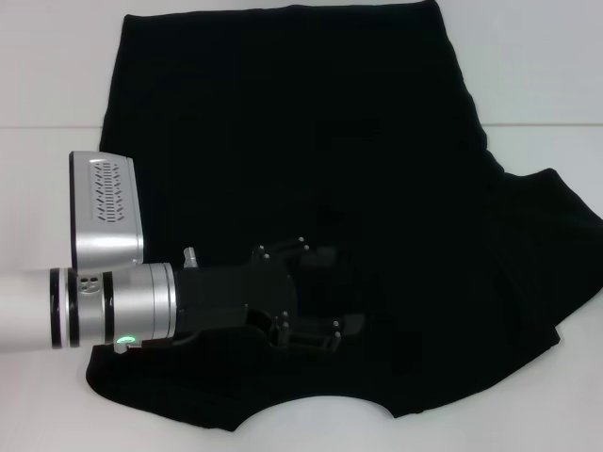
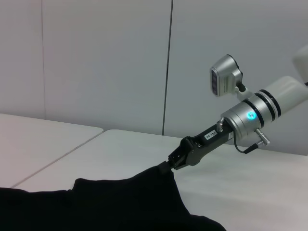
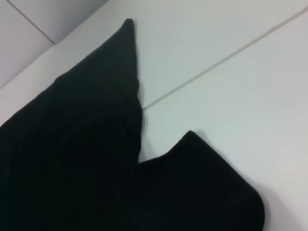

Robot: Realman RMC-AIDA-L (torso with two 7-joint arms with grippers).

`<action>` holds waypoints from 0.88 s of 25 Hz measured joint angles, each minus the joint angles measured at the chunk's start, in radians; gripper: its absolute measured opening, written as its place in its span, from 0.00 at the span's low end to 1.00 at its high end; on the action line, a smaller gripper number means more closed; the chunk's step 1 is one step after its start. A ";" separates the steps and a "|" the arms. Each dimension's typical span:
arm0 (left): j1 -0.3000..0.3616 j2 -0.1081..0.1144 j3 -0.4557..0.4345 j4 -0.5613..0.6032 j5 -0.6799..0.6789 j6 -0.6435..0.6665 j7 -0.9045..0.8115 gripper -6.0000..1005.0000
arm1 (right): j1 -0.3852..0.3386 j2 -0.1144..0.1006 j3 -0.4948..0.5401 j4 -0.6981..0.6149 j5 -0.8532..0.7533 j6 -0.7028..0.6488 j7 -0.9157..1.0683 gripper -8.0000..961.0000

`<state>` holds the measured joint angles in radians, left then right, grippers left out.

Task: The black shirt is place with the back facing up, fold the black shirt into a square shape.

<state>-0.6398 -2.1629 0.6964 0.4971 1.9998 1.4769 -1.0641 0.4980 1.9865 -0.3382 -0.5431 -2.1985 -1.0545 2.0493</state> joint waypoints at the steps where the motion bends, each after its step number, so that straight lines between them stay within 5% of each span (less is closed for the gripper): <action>1: 0.000 0.000 0.000 0.000 0.000 0.000 0.000 0.94 | 0.001 0.001 0.002 0.000 0.000 0.003 -0.006 0.02; 22: 0.000 0.000 0.000 0.000 -0.001 -0.001 -0.003 0.94 | 0.013 0.005 0.011 0.003 0.002 0.077 -0.030 0.03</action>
<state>-0.6396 -2.1629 0.6964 0.4969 1.9987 1.4761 -1.0674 0.5112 1.9910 -0.3273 -0.5405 -2.1965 -0.9771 2.0193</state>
